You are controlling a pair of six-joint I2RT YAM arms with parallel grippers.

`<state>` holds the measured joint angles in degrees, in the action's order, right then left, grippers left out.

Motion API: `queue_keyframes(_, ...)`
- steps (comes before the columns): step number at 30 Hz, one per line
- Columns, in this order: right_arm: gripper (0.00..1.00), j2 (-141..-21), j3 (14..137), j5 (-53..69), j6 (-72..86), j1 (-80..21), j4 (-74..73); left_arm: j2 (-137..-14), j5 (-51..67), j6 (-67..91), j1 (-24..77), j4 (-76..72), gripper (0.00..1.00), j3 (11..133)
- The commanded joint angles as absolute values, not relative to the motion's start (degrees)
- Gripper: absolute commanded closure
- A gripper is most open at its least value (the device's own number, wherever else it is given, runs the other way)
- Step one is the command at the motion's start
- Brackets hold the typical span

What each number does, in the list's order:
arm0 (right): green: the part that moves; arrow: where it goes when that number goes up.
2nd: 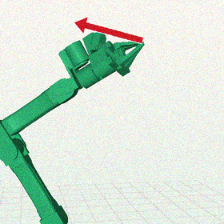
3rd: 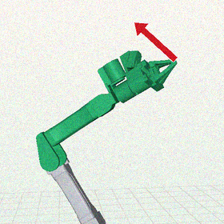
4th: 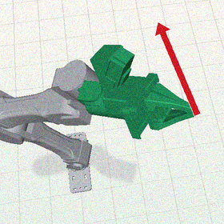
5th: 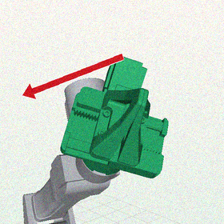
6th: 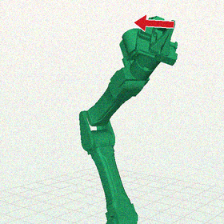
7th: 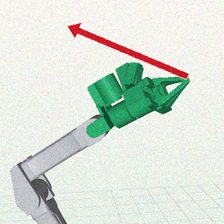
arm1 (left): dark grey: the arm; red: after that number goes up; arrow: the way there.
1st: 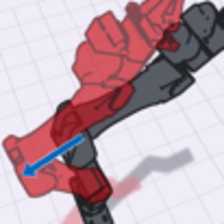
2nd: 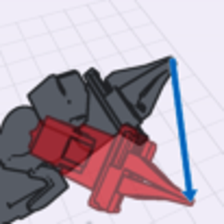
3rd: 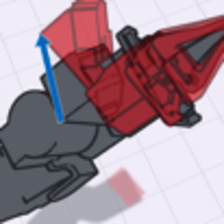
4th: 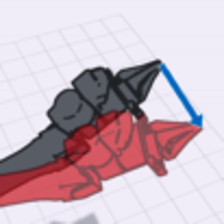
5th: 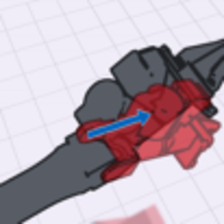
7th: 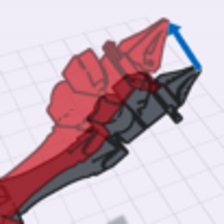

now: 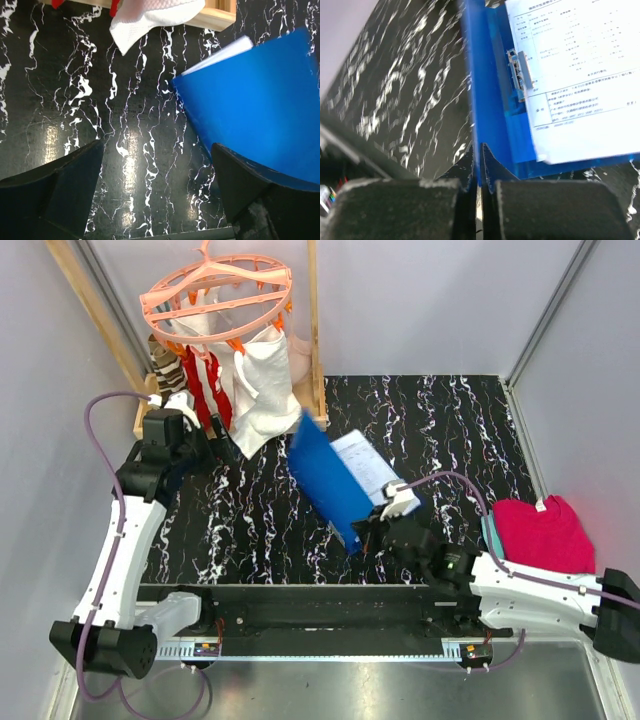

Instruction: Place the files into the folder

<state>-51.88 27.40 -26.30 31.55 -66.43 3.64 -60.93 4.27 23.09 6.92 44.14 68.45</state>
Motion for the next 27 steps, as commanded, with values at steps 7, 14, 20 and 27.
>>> queue_keyframes(7,1.0,-48.5,24.9,-12.2,47.5,-51.7,-6.2,-58.9,12.8,23.6,8.0,39.6,0.07,66.4)
queue_keyframes(14,1.0,-49.3,22.9,-7.8,50.3,-43.9,-7.3,-65.9,11.0,27.4,18.7,36.3,0.05,65.9)
queue_keyframes(20,1.0,-52.8,22.7,-2.6,48.5,-36.8,-8.2,-75.1,7.8,30.9,28.3,31.5,0.1,66.5)
queue_keyframes(27,1.0,-54.8,22.7,-5.5,48.6,-33.4,-12.0,-86.0,8.6,33.5,35.1,23.2,0.1,66.0)
